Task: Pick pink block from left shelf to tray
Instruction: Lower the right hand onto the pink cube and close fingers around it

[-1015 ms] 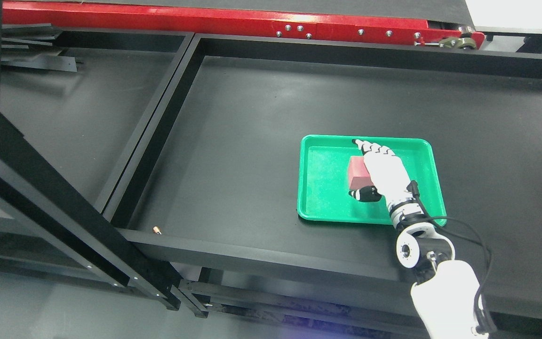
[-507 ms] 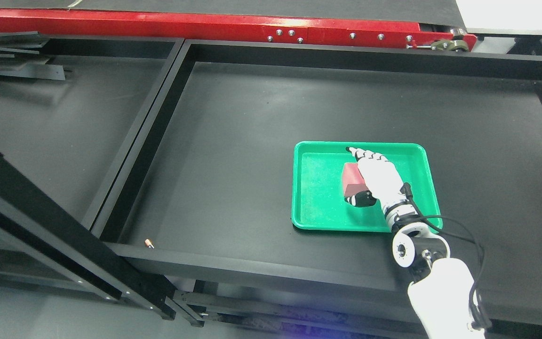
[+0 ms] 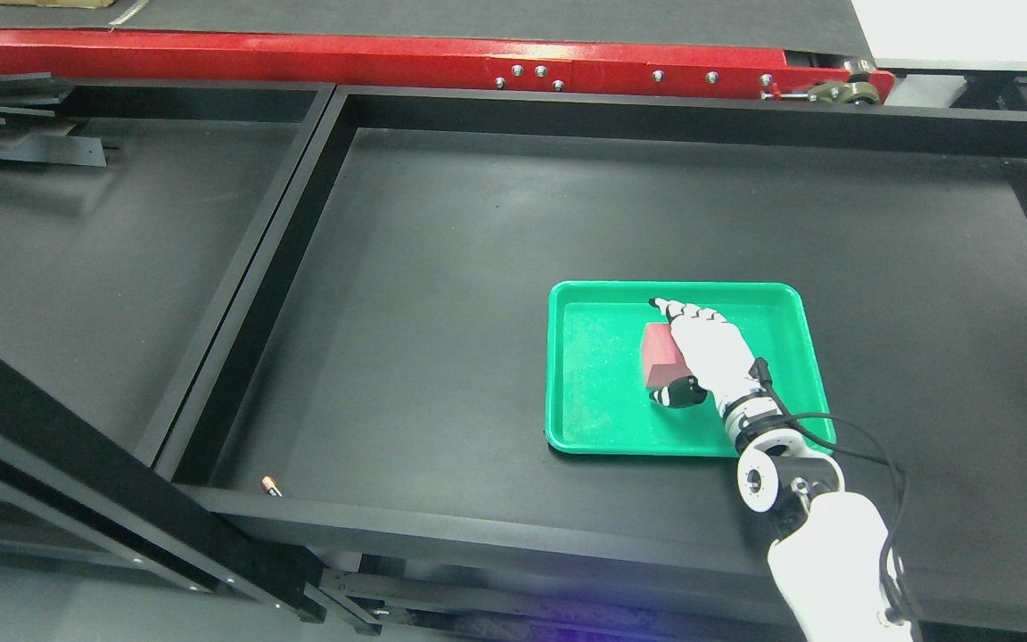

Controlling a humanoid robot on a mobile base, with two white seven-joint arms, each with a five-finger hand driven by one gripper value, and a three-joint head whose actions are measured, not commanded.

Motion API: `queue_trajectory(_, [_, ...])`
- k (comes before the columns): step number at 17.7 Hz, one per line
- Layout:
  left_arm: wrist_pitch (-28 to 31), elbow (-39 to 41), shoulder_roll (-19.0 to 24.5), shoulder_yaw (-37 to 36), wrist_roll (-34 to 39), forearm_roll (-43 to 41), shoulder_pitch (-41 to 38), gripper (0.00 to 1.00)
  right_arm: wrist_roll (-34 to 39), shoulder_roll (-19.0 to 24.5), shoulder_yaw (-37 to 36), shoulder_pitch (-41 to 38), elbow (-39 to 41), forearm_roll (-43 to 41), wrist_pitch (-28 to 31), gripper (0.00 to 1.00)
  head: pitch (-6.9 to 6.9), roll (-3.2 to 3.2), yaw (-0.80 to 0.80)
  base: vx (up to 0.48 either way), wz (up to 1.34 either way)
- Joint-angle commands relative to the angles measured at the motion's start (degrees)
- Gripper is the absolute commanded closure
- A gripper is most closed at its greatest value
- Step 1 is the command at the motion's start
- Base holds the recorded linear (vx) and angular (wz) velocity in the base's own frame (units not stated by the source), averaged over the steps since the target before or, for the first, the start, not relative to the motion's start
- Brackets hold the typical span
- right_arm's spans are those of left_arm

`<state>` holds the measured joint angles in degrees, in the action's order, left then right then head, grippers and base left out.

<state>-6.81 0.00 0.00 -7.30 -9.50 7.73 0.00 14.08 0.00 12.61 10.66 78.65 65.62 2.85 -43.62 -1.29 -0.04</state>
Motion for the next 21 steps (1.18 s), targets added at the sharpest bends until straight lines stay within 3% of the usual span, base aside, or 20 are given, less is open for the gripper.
queue_trajectory(1, [0.04,1.0,1.0,0.0,0.01,0.0,-1.14,0.0,1.3,-1.32,1.1,1.47,-2.89,0.03,-0.04,0.01,0.0,0.0,0.0,0.029,-0.02])
queue_trajectory(4, [0.04,1.0,1.0,0.0,0.01,0.0,-1.14,0.0,1.39,-1.41,1.1,1.47,-2.89,0.03,-0.04,0.05,0.0,0.0,0.0,0.021,0.0])
queue_trajectory(7, [0.04,1.0,1.0,0.0,0.01,0.0,-1.14,0.0,1.39,-1.41,0.66,1.47,-2.89,0.12,-0.04,0.33,0.0,0.0,0.0,0.005,0.0])
queue_trajectory(11, [0.04,1.0,1.0,0.0,0.01,0.0,-1.14,0.0,1.39,-1.32,0.22,1.47,-2.89,-0.05,-0.13,0.61,0.0,0.0,0.0,0.0,0.0])
queue_trajectory(14, [0.04,1.0,1.0,0.0,0.01,0.0,-1.14,0.0,0.34,-1.14,-1.87,1.73,-2.89,-0.49,-2.14,0.96,0.0,0.0,0.0,0.0,0.0])
queue_trajectory(18, [0.04,1.0,1.0,0.0,0.01,0.0,-1.14,0.0,-5.35,-1.32,-7.85,1.65,-2.01,-8.73,-7.58,0.98,0.0,0.0,0.0,0.0,0.0])
queue_trajectory(21, [-0.04,1.0,1.0,0.0,0.01,0.0,-1.14,0.0,-10.55,-1.93,-10.94,0.34,2.28,-10.25,-14.35,0.97,0.0,0.0,0.0,0.0,0.0])
